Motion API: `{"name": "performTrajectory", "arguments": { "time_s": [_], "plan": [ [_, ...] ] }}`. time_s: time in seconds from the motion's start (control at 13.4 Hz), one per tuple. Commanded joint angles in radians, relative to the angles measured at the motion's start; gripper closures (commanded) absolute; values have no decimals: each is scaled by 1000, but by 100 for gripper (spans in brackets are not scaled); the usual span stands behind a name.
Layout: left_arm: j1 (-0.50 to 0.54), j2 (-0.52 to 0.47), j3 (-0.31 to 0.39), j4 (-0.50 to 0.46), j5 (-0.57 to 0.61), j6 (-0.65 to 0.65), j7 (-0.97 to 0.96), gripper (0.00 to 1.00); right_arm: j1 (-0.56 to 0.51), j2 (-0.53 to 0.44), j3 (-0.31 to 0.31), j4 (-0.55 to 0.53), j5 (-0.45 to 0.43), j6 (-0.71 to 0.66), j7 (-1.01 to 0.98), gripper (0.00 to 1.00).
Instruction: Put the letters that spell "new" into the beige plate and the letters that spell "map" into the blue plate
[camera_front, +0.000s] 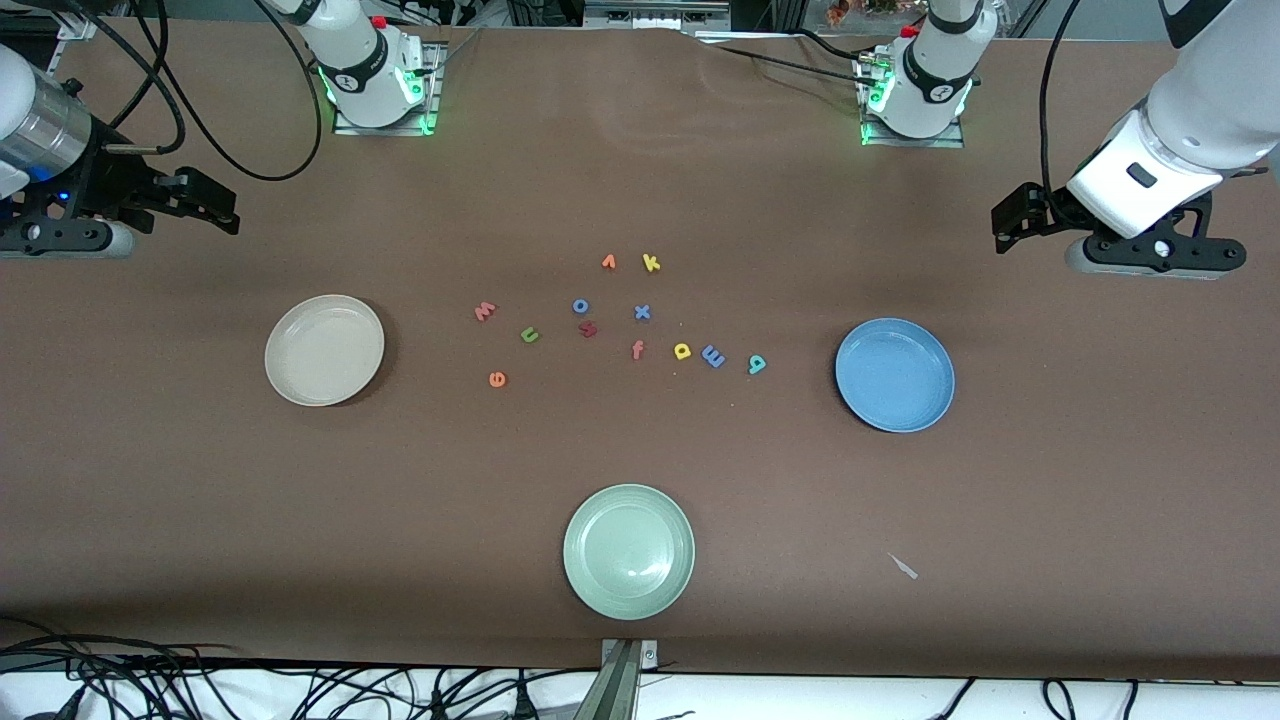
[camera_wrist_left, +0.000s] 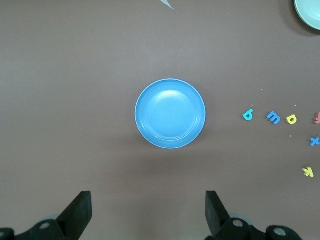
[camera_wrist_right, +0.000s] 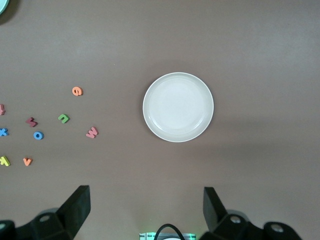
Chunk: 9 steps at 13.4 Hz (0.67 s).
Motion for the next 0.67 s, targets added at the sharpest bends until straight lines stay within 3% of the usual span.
{"name": "performTrajectory", "arguments": {
  "time_s": [0.0,0.6],
  "plan": [
    [3,7,-2,17,21,-4,22,0,-11,-16,9,-11,-10,-1,-3,0],
    [3,7,-2,17,21,-4,22,0,-3,-1,12,-8,-15,-1,-3,0]
  ]
}}
